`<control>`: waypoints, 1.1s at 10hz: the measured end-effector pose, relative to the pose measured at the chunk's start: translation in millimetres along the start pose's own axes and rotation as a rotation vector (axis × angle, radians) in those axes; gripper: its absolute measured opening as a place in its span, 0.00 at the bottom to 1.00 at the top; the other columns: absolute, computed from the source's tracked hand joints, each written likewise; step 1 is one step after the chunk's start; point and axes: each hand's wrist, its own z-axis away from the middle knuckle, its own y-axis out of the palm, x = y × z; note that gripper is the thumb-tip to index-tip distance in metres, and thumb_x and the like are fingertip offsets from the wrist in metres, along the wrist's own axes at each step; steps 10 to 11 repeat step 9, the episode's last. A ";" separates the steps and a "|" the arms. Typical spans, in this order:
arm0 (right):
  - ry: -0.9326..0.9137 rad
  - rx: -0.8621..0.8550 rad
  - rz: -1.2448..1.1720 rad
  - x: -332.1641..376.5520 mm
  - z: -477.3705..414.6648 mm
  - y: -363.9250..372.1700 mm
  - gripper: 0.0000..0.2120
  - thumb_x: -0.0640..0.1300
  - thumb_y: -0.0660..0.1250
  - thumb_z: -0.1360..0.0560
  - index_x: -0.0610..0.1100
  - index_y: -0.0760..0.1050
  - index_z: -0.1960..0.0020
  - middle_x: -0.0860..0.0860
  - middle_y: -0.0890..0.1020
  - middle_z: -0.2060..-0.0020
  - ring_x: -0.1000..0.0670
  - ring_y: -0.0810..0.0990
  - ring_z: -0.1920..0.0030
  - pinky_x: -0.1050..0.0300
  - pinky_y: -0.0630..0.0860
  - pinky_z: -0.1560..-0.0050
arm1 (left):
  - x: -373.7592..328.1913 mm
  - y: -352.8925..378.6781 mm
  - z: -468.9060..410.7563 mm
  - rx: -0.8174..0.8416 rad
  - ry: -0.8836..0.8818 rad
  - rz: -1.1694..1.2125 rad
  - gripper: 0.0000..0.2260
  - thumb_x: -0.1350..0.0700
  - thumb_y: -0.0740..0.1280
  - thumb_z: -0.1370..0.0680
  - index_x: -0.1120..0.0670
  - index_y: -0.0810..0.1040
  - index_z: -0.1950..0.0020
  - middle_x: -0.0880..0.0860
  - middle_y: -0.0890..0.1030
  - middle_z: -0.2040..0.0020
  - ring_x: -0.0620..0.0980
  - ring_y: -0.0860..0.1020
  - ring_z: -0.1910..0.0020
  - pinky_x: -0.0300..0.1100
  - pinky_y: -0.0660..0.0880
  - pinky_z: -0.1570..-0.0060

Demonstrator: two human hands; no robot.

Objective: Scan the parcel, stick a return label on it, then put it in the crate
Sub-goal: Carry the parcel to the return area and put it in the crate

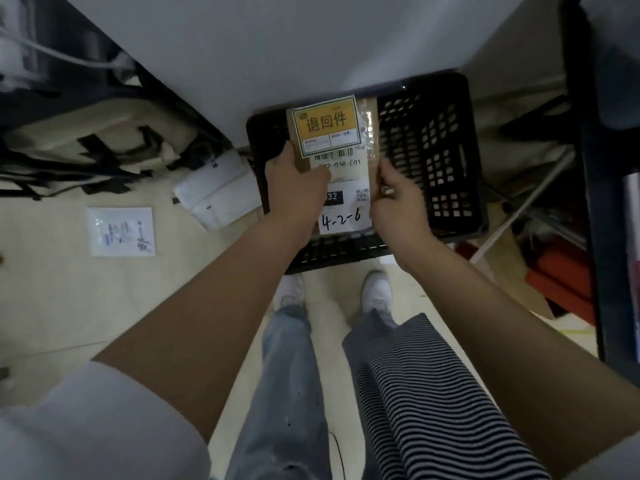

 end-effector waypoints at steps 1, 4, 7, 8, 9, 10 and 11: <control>0.057 0.034 -0.010 -22.5 -19.7 8.3 0.32 0.26 0.60 0.28 0.52 0.70 0.31 0.52 0.82 0.49 0.50 0.82 0.49 0.52 0.83 0.49 | 27.5 1.3 -20.3 -0.019 -0.054 0.046 0.15 0.69 0.63 0.27 0.50 0.76 0.51 0.58 0.82 0.46 0.55 0.82 0.49 0.57 0.82 0.52; 0.182 0.102 -0.056 -57.9 -53.7 25.7 0.32 0.24 0.59 0.28 0.50 0.69 0.30 0.47 0.83 0.50 0.54 0.82 0.60 0.67 0.76 0.69 | 87.0 2.6 -73.8 -0.027 -0.107 -0.141 0.24 0.59 0.63 0.36 0.40 0.74 0.42 0.58 0.75 0.41 0.56 0.78 0.45 0.51 0.82 0.50; 0.190 0.153 0.024 -63.4 -89.0 37.3 0.24 0.31 0.62 0.26 0.47 0.70 0.32 0.56 0.78 0.57 0.55 0.79 0.57 0.67 0.73 0.67 | 107.9 1.4 -106.5 0.065 -0.176 -0.251 0.36 0.57 0.67 0.29 0.48 0.56 0.24 0.57 0.67 0.28 0.51 0.73 0.38 0.44 0.75 0.42; 0.225 0.119 0.003 -60.8 -96.7 39.5 0.25 0.34 0.62 0.25 0.44 0.66 0.28 0.51 0.79 0.50 0.59 0.75 0.62 0.68 0.70 0.68 | 102.6 -2.3 -102.5 0.027 -0.150 -0.162 0.24 0.61 0.65 0.24 0.58 0.66 0.28 0.52 0.78 0.40 0.45 0.75 0.51 0.38 0.75 0.49; 0.234 0.093 -0.001 -50.4 -92.7 36.8 0.23 0.33 0.61 0.26 0.40 0.70 0.31 0.45 0.80 0.48 0.54 0.77 0.63 0.67 0.72 0.71 | 86.6 -5.9 -94.2 0.028 -0.098 -0.121 0.10 0.63 0.65 0.23 0.57 0.78 0.43 0.46 0.77 0.61 0.41 0.75 0.63 0.33 0.74 0.60; 0.234 0.093 -0.001 -50.4 -92.7 36.8 0.23 0.33 0.61 0.26 0.40 0.70 0.31 0.45 0.80 0.48 0.54 0.77 0.63 0.67 0.72 0.71 | 86.6 -5.9 -94.2 0.028 -0.098 -0.121 0.10 0.63 0.65 0.23 0.57 0.78 0.43 0.46 0.77 0.61 0.41 0.75 0.63 0.33 0.74 0.60; 0.234 0.093 -0.001 -50.4 -92.7 36.8 0.23 0.33 0.61 0.26 0.40 0.70 0.31 0.45 0.80 0.48 0.54 0.77 0.63 0.67 0.72 0.71 | 86.6 -5.9 -94.2 0.028 -0.098 -0.121 0.10 0.63 0.65 0.23 0.57 0.78 0.43 0.46 0.77 0.61 0.41 0.75 0.63 0.33 0.74 0.60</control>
